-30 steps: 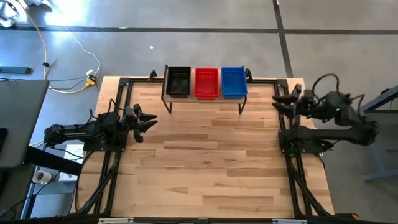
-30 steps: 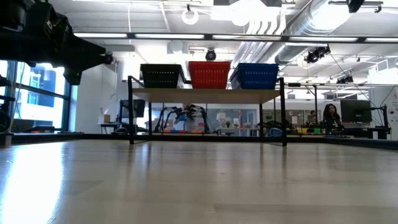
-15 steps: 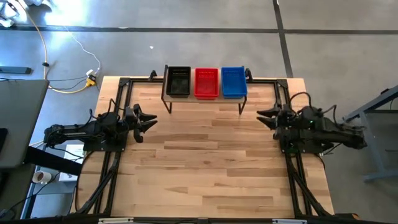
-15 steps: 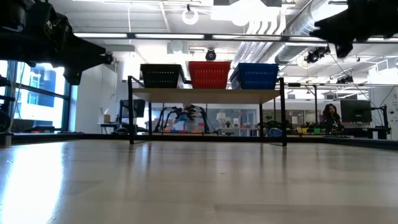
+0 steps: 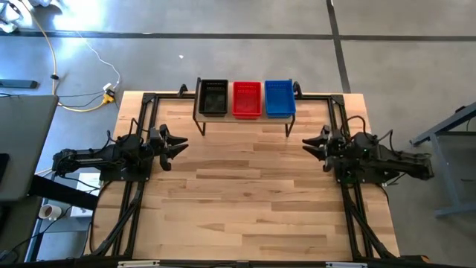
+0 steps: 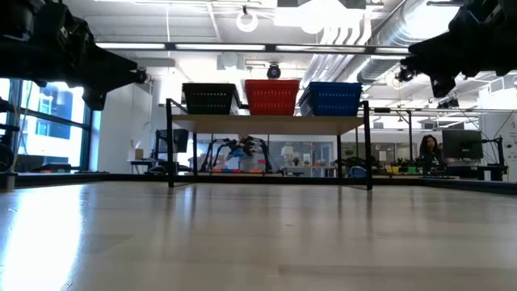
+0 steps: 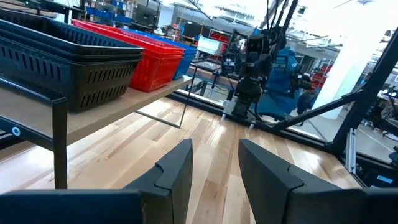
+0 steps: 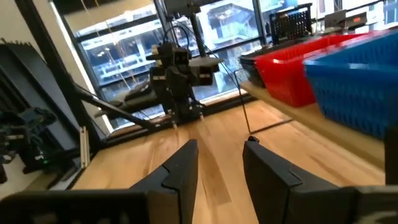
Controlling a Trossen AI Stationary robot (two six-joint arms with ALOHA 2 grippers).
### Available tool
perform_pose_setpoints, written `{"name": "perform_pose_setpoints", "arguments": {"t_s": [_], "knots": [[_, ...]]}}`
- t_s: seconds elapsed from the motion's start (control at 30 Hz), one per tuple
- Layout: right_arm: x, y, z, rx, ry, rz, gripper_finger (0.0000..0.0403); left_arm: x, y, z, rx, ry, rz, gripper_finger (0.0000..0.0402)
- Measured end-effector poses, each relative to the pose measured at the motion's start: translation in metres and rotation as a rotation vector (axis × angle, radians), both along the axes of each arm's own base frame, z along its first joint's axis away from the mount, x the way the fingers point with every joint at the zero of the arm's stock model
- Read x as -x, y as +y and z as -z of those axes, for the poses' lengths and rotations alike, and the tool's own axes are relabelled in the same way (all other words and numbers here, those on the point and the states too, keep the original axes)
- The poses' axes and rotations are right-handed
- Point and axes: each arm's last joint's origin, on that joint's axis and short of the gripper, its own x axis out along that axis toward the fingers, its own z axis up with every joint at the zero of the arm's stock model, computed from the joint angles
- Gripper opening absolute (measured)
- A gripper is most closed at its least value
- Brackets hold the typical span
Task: Stack baskets on shelf by color
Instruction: Return to Home Position
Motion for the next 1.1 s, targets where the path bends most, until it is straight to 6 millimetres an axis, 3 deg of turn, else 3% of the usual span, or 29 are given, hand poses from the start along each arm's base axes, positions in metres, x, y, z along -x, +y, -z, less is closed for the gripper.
{"name": "perform_pose_setpoints", "arguments": {"t_s": [0.4,0.6,0.83,1.1], "knots": [[-0.009,-0.003,0.028,-0.089,-0.006,0.08,0.0114,0.0,0.0,0.0,0.0,0.0,0.0,0.012],[-0.011,-0.005,0.031,-0.123,0.016,0.107,0.0114,0.0,0.0,0.0,0.0,-0.001,-0.001,0.012],[-0.012,-0.004,0.032,-0.012,0.041,0.098,0.0114,0.0,0.0,0.0,0.0,-0.001,-0.001,0.012],[-0.012,-0.004,0.032,-0.005,0.043,0.098,0.0114,0.0,0.0,0.0,0.0,-0.001,-0.001,0.012]]}}
